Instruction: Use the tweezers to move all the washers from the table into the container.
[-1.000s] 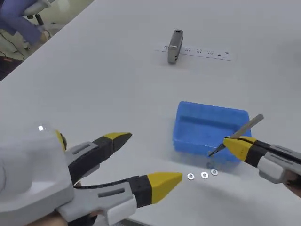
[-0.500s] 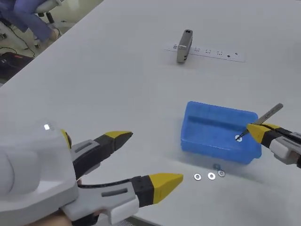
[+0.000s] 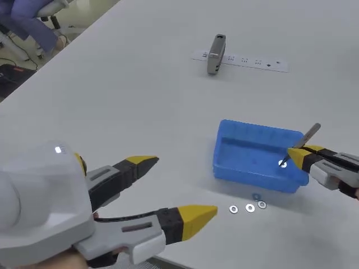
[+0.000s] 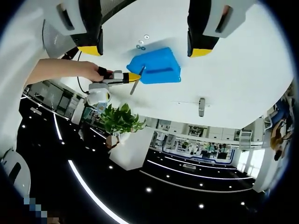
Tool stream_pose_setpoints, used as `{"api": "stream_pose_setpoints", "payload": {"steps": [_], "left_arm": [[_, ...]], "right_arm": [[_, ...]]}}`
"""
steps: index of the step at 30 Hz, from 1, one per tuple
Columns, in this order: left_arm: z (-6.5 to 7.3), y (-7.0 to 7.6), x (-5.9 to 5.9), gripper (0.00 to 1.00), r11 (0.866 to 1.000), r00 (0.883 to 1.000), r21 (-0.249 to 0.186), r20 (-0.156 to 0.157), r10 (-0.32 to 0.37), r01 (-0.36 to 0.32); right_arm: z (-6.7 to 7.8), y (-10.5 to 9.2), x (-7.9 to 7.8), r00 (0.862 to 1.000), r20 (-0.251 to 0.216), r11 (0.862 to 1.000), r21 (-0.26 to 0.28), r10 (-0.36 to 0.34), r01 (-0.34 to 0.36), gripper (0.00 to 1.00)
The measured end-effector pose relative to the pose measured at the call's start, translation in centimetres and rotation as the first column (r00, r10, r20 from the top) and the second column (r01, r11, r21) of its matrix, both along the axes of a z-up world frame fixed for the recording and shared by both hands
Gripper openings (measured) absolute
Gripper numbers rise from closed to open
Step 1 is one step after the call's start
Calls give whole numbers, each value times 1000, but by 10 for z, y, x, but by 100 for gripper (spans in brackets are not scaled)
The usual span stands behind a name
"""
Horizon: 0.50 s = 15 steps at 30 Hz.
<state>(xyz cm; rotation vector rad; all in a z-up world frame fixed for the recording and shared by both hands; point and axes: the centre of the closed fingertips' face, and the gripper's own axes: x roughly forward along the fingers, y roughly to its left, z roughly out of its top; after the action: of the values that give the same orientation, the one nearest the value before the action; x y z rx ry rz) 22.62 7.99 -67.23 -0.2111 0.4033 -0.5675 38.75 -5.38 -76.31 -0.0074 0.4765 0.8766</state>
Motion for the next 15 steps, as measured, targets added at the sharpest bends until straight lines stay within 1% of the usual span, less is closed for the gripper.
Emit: {"api": "stream_pose_setpoints", "payload": {"steps": [5,6,7,10,13,15], "left_arm": [[1,-1,1,74,1000,1000,0,3,-7,7],[1,-1,2,74,1000,1000,1,3,-8,8],[1,-1,2,74,1000,1000,4,4,-11,11],[1,-2,3,74,1000,1000,13,5,-21,20],[3,-2,4,74,1000,1000,12,11,-23,23],[3,-2,5,74,1000,1000,6,12,-22,22]], "right_arm": [[-1,-3,-1,1000,8,1000,-6,-4,4,4],[-1,-3,-2,1000,6,1000,-1,-4,4,4],[1,-4,-2,1000,4,1000,16,-10,10,4],[5,-6,-3,1000,11,999,30,-16,15,4],[14,-9,-5,999,22,998,52,-24,23,4],[28,-7,-9,999,39,994,104,-18,14,4]]}}
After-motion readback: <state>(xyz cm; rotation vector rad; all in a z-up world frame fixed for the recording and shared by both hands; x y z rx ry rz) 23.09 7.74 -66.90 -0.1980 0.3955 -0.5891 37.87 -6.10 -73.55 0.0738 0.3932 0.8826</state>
